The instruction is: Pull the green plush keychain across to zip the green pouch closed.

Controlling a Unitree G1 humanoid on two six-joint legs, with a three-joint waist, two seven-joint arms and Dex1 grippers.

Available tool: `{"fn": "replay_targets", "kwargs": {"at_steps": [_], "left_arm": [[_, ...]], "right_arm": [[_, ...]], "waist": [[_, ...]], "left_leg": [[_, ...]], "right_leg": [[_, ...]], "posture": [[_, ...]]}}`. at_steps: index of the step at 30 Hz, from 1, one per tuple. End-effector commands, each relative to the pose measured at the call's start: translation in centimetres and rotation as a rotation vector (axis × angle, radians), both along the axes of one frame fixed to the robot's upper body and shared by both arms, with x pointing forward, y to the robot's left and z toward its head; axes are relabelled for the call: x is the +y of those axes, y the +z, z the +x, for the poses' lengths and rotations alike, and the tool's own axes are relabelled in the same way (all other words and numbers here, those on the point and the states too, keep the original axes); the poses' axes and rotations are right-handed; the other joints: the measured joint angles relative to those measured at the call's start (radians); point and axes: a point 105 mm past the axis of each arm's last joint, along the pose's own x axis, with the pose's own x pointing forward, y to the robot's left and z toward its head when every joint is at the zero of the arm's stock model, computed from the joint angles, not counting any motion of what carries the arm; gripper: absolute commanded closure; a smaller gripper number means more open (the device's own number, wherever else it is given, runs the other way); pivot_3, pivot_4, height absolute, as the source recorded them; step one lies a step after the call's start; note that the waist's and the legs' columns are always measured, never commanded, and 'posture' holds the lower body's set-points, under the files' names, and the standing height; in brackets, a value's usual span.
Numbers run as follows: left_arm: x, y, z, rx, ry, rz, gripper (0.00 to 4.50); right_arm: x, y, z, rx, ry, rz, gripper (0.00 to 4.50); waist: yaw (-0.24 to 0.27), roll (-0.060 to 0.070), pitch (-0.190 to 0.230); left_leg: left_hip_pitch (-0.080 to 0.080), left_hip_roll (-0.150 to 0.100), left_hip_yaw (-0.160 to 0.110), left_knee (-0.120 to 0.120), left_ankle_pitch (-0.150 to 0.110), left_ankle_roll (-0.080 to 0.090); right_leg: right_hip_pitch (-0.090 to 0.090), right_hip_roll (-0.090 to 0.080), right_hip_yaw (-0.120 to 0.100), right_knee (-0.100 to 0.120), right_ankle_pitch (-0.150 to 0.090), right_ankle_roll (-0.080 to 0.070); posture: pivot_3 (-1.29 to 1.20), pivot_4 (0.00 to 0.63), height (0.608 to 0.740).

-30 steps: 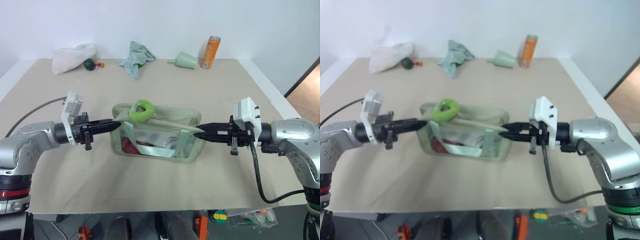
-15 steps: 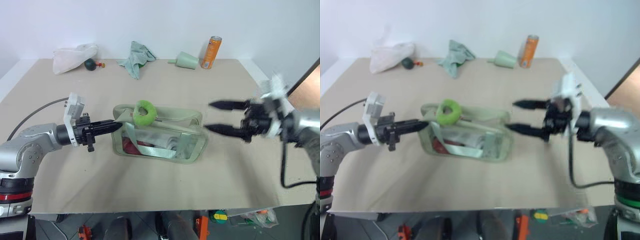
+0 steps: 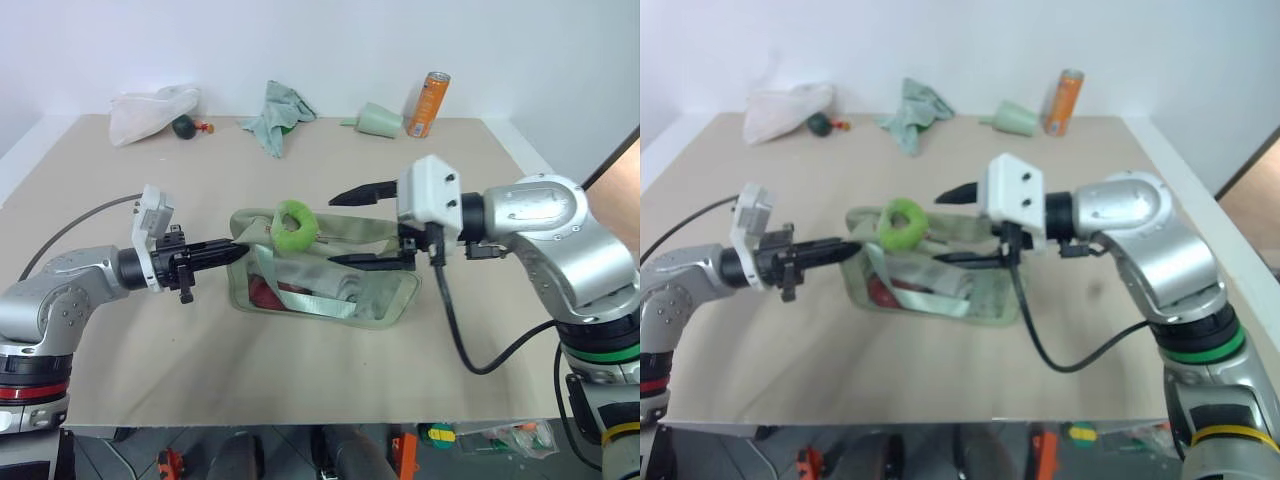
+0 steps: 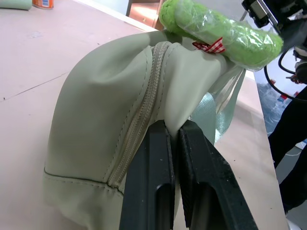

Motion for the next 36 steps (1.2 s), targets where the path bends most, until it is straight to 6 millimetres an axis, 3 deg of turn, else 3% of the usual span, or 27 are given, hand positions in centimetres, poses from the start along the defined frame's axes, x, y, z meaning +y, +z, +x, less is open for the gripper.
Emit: {"fn": "replay_targets", "kwargs": {"at_steps": [1, 16, 20, 27, 36], "left_arm": [[-0.4, 0.5, -0.3, -0.021, -0.017, 0.004, 4.50], [-0.4, 0.3, -0.1, -0.020, -0.005, 0.001, 4.50], [-0.4, 0.2, -0.2, -0.019, -0.003, 0.004, 4.50], [-0.4, 0.1, -0.2, -0.016, 0.002, 0.002, 4.50], [-0.2, 0.0, 0.0, -0.009, 0.005, -0.001, 4.50]], "right_arm": [[0.8, 1.1, -0.2, -0.082, 0.043, -0.003, 0.79], [2.9, 0.1, 1.2, -0.073, 0.090, -0.007, 0.79], [3.0, 0.1, 1.3, -0.064, 0.095, 0.002, 1.89], [2.8, -0.1, 1.6, -0.056, 0.093, 0.001, 4.31], [2.5, 0.3, 1.9, -0.041, 0.085, 0.023, 4.46]], "waist": [[0.000, 0.000, 0.000], [0.000, 0.000, 0.000], [0.000, 0.000, 0.000], [0.000, 0.000, 0.000], [0.000, 0.000, 0.000]], "left_leg": [[0.000, 0.000, 0.000, 0.000, 0.000, 0.000], [0.000, 0.000, 0.000, 0.000, 0.000, 0.000], [0.000, 0.000, -0.001, 0.000, 0.000, 0.000], [0.000, 0.000, 0.000, 0.000, 0.000, 0.000], [0.001, 0.000, 0.000, 0.001, 0.000, 0.000]], "right_leg": [[0.000, 0.000, 0.000, 0.000, 0.000, 0.000], [0.000, 0.000, -0.001, 0.000, 0.000, 0.000], [0.000, 0.000, -0.001, 0.001, 0.000, 0.000], [0.000, 0.000, -0.001, 0.001, 0.000, 0.000], [0.000, 0.000, -0.001, 0.001, 0.000, 0.000]], "posture": [[0.00, 0.150, 0.740], [0.00, 0.150, 0.740], [0.00, 0.150, 0.740], [0.00, 0.150, 0.740], [0.00, 0.150, 0.740]]}}
